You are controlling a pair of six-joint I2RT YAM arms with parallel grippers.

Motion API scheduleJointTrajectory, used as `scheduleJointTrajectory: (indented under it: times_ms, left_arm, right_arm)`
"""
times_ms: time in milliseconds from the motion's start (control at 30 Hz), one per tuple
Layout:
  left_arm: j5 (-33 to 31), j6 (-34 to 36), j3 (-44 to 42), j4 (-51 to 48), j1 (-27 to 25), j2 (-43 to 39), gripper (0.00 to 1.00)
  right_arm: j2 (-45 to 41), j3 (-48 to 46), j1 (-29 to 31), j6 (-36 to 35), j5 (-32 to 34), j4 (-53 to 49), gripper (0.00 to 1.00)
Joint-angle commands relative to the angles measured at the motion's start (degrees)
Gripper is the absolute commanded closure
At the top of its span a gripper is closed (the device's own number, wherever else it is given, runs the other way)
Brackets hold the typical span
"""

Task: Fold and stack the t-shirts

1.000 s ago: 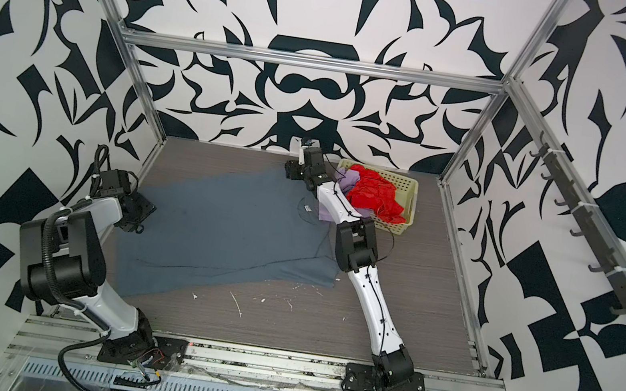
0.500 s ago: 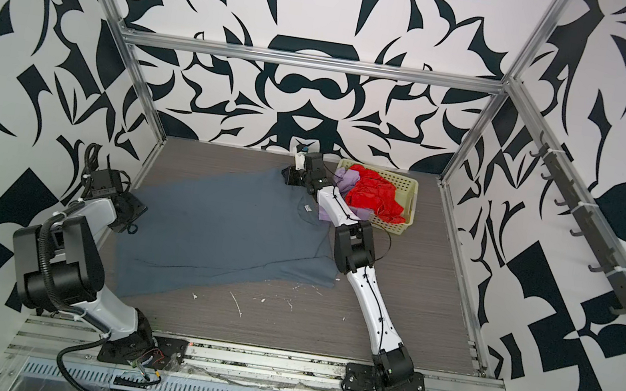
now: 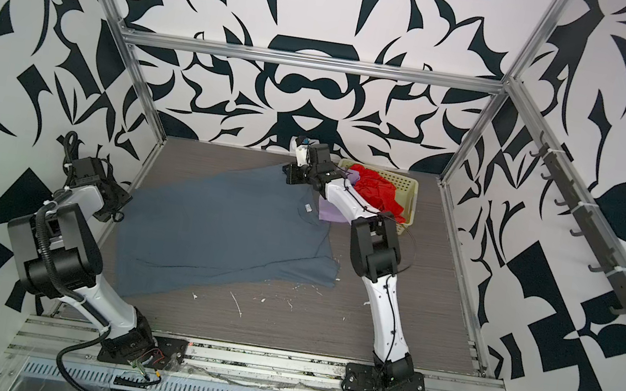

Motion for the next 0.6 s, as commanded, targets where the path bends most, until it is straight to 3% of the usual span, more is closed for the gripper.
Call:
scheduleJointTrajectory:
  times_ms: [0,200,333,433,567]
  left_arm:
    - [3.2,-1.5,0.4,-1.5,0.1,0.5,0.42]
    - [5.5,-3.5,-2.9,-1.1,0.0,-2.5,0.42]
    - [7.6,-3.6,-3.5,-1.1,0.0,-1.5,0.42]
    - [9.7,-3.2,-2.5,-1.6,-0.3,0.1,0.44]
    - [8.0,-1.8,0.0,-1.8,-2.9,2.0,0.44]
  right_arm:
    - [-11.8,-10.8,0.6,-3.9,0.2,2.0,1.0]
    - [-26.5,-32.1,4.0,-6.3,3.0,-4.0,1.0]
    - [-32.5,-45.2,6.8,-2.5,7.6,-2.0,1.0]
    - [-36.2,-51.6,7.7,0.9,9.7,0.6,1.0]
    - [-39.9,-57.1,9.2,2.2,13.7,0.7,1.0]
